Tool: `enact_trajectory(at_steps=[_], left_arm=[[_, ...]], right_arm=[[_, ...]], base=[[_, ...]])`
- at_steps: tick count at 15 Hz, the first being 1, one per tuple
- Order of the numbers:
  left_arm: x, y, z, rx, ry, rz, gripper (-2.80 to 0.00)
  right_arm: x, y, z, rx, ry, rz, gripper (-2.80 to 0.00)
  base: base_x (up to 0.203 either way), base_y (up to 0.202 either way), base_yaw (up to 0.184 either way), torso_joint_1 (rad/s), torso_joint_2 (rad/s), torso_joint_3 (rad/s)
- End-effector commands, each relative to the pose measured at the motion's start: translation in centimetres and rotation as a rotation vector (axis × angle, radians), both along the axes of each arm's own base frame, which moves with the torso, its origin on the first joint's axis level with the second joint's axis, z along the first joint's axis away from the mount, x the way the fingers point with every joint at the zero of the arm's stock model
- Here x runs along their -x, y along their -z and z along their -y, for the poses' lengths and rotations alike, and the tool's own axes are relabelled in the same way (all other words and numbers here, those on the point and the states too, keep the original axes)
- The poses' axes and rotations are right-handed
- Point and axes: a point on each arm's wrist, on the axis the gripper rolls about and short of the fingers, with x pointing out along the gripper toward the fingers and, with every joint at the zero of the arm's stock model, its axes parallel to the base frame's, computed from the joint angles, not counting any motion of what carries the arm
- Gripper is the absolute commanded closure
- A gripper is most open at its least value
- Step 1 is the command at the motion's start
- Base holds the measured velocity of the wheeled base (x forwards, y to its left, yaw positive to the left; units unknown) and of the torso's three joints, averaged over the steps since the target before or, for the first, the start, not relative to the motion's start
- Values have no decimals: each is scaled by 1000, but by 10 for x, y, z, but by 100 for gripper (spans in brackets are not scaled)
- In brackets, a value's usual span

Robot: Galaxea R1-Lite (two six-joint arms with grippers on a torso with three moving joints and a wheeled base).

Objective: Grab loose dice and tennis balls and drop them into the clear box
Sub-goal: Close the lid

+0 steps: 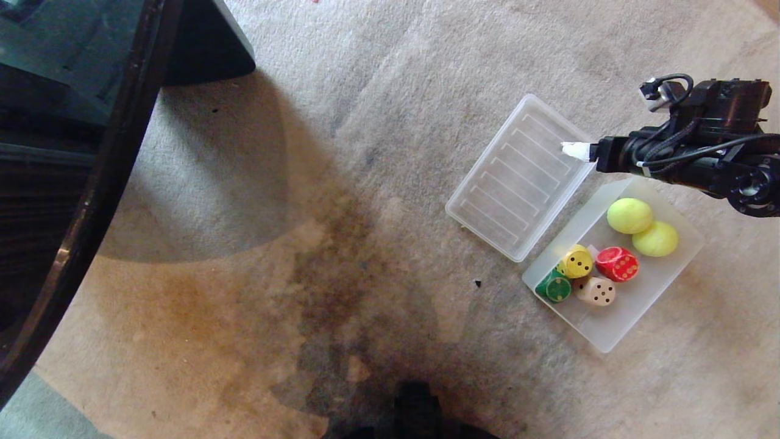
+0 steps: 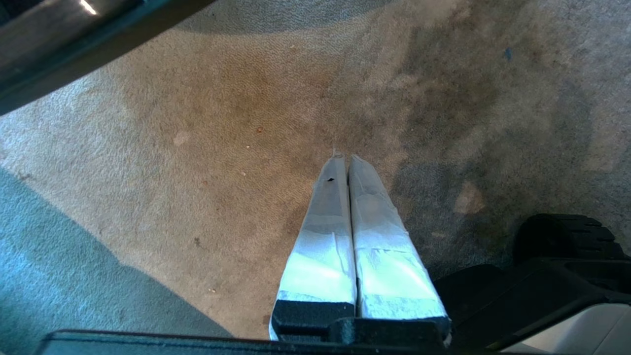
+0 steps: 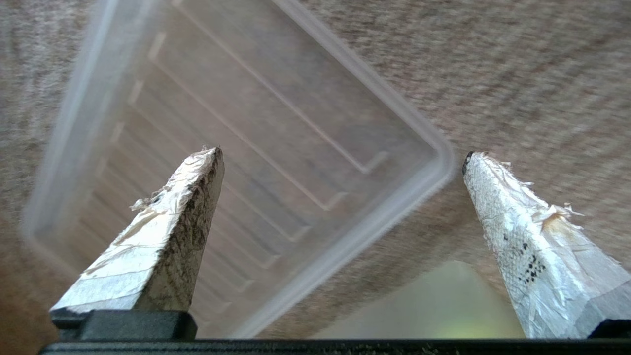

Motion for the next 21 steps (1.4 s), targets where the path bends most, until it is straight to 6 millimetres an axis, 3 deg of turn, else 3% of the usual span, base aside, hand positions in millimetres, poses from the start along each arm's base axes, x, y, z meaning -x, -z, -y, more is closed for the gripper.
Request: enact_trajectory(at_steps=[1,6,8,12,15,16,19,21], left_arm=[[0,0,0,0,0,-2,0],[0,0,0,0,0,-2,0],[0,0,0,0,0,-2,0],[0,0,0,0,0,-2,0],[0,0,0,0,0,-2,0],[0,0,0,0,0,-2,0],[0,0,0,0,0,-2,0],[0,0,0,0,0,-2,0]], right_arm=[[0,4,5,43,9,-16,-280],[-2,8,9,83,20,-28,-280],[-16,24,13,129,37,-29,-280],[-16,24,14,132,40,-26,-280],[-27,34,26,198,80,-21,-280],[-27,34,26,198,80,-21,0],[-28,34,26,197,82,-20,0],[-37,46,30,195,91,-6,0]], base=[[0,0,0,0,0,0],[0,0,0,0,0,0],[0,0,0,0,0,0],[0,0,0,0,0,0],[0,0,0,0,0,0],[0,0,0,0,0,0],[0,0,0,0,0,0],[0,0,0,0,0,0]])
